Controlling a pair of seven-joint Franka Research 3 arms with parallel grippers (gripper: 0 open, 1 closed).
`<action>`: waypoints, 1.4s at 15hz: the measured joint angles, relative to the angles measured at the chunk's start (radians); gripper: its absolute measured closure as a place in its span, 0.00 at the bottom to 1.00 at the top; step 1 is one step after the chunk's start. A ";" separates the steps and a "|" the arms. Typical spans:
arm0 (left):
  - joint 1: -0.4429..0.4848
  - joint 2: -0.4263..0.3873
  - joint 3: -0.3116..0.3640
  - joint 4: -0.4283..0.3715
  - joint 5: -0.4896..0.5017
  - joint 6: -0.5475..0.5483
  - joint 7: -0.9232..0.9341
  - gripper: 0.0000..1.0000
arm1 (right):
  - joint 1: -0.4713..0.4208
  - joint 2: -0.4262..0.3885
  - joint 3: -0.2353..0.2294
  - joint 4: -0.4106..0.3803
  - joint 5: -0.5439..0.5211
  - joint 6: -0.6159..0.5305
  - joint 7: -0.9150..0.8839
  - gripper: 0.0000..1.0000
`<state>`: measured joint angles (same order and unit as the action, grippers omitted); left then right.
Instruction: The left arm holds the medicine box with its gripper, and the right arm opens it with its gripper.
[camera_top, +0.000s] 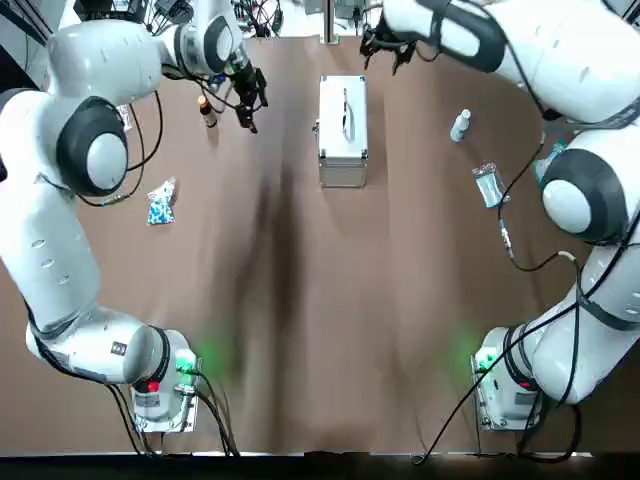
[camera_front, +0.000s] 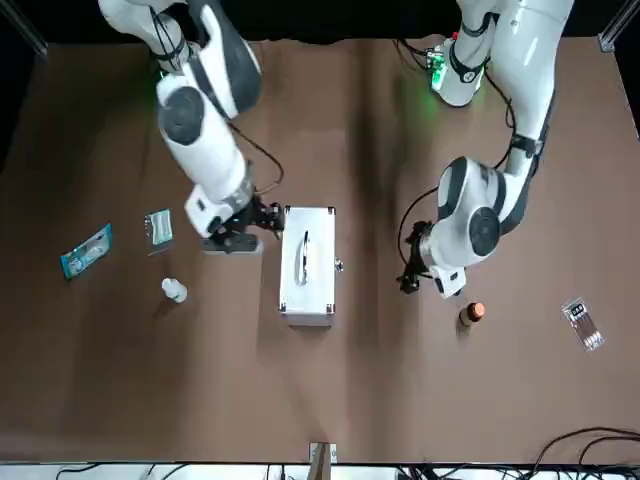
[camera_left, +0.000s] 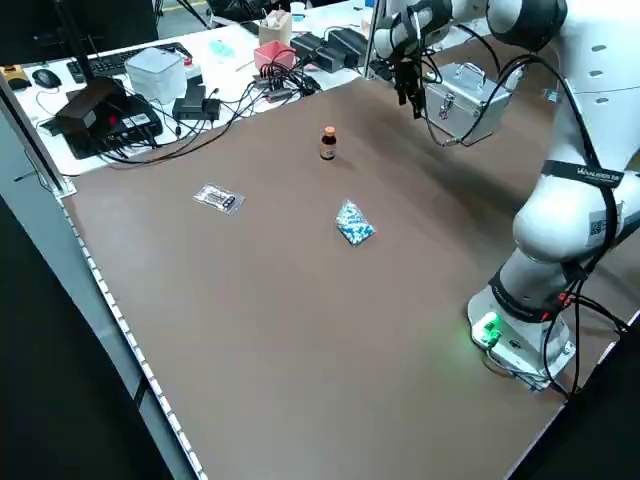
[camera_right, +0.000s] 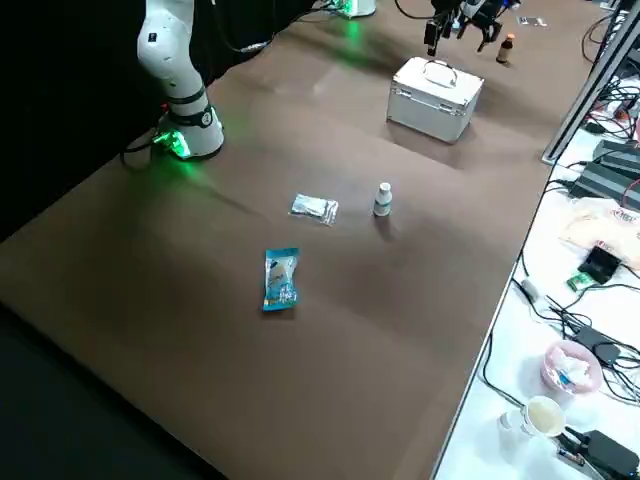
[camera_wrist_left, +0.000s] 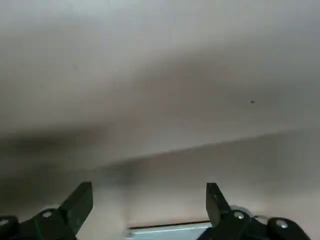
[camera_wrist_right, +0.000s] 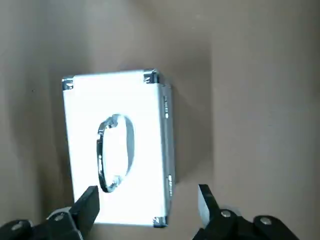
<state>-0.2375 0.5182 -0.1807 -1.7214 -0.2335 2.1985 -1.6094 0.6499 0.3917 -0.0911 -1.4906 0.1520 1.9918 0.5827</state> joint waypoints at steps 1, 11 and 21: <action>-0.010 0.019 0.000 0.017 0.000 0.013 -0.071 0.00 | 0.012 0.012 0.000 0.000 0.000 0.007 0.005 0.16; -0.101 0.211 -0.004 0.216 -0.047 0.026 -0.331 0.00 | 0.083 0.107 0.000 0.013 0.000 0.128 0.092 0.42; -0.200 0.219 -0.007 0.257 -0.075 0.025 -0.398 0.00 | 0.090 0.170 -0.001 0.057 0.000 0.150 0.107 0.51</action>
<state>-0.4371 0.7373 -0.1878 -1.4647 -0.3088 2.2233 -2.0074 0.7402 0.5621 -0.0922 -1.4338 0.1520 2.1419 0.6892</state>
